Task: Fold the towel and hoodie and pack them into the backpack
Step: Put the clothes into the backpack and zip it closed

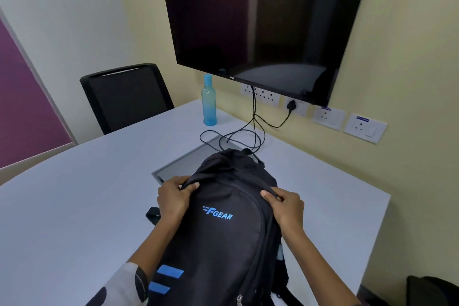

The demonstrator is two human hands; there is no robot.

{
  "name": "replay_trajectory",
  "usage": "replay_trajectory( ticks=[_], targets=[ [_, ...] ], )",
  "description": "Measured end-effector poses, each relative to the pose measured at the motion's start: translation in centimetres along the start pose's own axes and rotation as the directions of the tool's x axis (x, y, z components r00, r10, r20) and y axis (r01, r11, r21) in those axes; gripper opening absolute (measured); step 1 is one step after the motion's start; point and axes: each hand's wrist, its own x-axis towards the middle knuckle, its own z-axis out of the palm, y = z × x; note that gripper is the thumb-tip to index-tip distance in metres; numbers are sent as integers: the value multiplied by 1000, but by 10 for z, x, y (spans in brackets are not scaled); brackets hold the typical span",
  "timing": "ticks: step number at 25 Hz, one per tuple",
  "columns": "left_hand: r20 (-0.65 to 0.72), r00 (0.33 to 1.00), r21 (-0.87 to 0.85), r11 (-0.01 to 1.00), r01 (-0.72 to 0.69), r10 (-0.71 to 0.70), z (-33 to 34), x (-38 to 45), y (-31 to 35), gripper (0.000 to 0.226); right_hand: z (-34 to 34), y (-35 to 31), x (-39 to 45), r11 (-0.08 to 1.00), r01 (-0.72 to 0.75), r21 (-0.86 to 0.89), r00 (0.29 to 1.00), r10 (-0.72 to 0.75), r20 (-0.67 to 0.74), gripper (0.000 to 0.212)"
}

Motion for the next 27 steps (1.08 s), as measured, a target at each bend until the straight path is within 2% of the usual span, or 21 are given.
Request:
replay_trajectory(
  ticks=[5, 9, 13, 15, 19, 23, 25, 27],
  targets=[
    [-7, 999, -145, 988, -47, 46, 29, -4, 48, 17, -55, -10, 0, 943, 21, 331, 999, -9, -38, 15],
    [53, 998, -240, 970, -27, 41, 78, 3, 91, 20, -109, -18, 23, 915, 124, 383, 989, -81, -127, 23],
    [187, 982, -289, 957, 31, 25, 154, 23, 137, 18, -165, -12, 86, 932, 249, 265, 940, -166, -299, 28],
    [230, 972, -304, 952, 15, 58, 198, 33, 163, 18, -194, -7, 125, 938, 277, 210, 903, -180, -391, 22],
    [181, 968, -325, 939, -110, 176, 281, 50, 212, 24, -246, 4, 195, 944, 318, 87, 822, -229, -521, 20],
    [185, 951, -314, 932, -181, 247, 345, 66, 233, 25, -274, 26, 250, 933, 358, -35, 767, -315, -559, 18],
    [211, 934, -284, 933, -223, 287, 365, 75, 238, 26, -284, 36, 269, 943, 317, -101, 765, -317, -560, 19],
    [217, 910, -161, 933, -322, 352, 380, 82, 243, 29, -290, 41, 284, 949, 238, -208, 774, -314, -550, 22]
  ],
)
